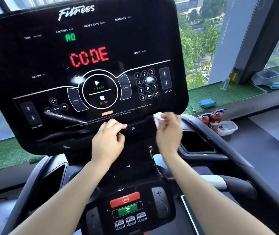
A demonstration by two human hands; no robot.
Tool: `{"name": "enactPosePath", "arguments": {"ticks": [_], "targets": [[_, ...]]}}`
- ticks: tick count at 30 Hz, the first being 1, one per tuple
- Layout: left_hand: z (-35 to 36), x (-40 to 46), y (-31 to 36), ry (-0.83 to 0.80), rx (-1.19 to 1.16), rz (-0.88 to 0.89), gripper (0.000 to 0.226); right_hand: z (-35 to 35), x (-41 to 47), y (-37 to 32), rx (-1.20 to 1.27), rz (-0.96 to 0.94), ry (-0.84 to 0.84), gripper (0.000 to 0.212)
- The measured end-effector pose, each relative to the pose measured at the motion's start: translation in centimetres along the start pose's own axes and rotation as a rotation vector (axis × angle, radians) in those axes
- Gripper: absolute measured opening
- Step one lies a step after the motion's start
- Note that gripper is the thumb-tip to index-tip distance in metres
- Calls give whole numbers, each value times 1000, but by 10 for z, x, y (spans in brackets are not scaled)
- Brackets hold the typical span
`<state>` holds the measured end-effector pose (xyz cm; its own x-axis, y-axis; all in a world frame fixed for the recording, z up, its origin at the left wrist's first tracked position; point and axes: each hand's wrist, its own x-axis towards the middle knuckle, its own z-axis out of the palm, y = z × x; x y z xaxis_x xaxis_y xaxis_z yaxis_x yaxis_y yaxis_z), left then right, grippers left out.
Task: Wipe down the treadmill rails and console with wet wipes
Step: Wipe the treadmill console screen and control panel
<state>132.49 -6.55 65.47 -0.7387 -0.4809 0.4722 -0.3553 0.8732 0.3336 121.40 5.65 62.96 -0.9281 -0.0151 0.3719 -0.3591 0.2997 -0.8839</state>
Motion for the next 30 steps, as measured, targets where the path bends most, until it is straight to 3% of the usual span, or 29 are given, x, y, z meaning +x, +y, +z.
{"name": "enactPosePath", "arguments": {"ticks": [2,4,10,14,17,19,22,24,26,30], "targets": [[0,0,1,-1,-1,-13,31,-7,15,4,40,214,122,7],[1,1,1,1,9,-12,30,-7,18,2,32,307,129,7],[0,0,0,-16,7,11,35,6,-18,-8,-103,-148,-183,23],[-1,-2,-3,-14,-34,26,37,-6,10,-2,19,162,62,13],[-1,-3,-4,-28,-50,24,39,-8,16,-6,-12,268,97,9],[-2,-3,-6,-72,-62,36,43,-3,2,-18,-77,177,-5,12],[-10,-7,-13,-170,-35,130,51,14,-27,-35,-267,-138,-301,17],[-17,-13,-24,-143,14,181,52,19,-32,-41,-328,-246,-395,17],[-27,-20,-40,-82,36,153,49,13,-25,-37,-268,-172,-312,16],[-46,-28,-76,-21,97,60,47,-1,0,-27,-161,191,-27,10]]}}
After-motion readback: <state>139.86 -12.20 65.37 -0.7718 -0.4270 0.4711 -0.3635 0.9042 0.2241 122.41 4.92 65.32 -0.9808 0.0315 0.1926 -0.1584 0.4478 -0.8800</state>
